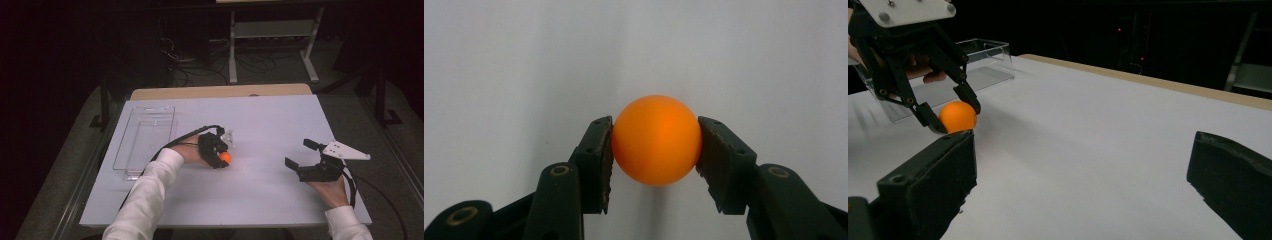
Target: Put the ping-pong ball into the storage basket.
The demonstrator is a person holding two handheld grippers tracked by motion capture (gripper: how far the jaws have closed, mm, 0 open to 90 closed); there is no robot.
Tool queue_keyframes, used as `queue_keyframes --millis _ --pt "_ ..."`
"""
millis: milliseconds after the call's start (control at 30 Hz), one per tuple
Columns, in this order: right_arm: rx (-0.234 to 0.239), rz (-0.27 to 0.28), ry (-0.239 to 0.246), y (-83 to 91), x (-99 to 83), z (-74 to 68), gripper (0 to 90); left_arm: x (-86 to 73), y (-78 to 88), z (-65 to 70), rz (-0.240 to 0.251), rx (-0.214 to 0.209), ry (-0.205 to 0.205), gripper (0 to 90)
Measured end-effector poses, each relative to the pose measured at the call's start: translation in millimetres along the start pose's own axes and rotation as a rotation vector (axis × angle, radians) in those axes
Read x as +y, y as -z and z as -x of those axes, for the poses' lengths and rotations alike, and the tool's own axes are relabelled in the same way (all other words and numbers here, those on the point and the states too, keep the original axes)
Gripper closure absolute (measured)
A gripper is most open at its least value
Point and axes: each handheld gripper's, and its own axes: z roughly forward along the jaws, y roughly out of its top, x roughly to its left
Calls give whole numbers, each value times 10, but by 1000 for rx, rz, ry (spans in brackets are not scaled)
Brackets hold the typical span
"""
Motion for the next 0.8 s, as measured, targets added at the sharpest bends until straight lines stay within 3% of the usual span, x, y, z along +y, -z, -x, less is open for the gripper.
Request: queue_keyframes --millis 800 --pt "4 -1 1 8 2 -15 0 14 472 -100 15 54 32 507"
